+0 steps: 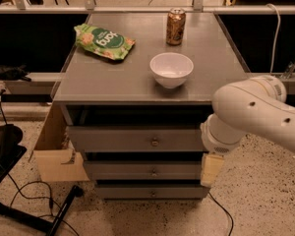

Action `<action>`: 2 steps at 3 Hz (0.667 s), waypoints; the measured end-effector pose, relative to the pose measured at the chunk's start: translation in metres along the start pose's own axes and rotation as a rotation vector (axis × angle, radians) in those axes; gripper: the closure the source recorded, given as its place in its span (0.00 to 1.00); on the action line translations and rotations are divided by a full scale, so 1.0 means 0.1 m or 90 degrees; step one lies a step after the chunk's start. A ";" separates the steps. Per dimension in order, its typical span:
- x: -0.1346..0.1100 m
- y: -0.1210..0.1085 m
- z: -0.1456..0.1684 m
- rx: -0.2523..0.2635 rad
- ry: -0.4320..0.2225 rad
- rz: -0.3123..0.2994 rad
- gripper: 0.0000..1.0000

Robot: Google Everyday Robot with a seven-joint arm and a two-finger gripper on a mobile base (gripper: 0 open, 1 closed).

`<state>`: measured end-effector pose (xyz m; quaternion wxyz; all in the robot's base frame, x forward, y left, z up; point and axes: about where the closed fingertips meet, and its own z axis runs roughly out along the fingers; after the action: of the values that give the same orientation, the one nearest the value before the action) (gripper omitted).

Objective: Open top drawer

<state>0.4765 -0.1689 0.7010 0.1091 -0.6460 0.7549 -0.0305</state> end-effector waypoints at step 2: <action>-0.18 -0.34 0.32 0.000 0.000 -0.030 0.00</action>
Offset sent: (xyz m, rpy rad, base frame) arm 0.0733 0.0265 -0.0335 -0.0115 -0.0068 0.0779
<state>0.5182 -0.1542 0.6786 0.1082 -0.6633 0.7397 -0.0332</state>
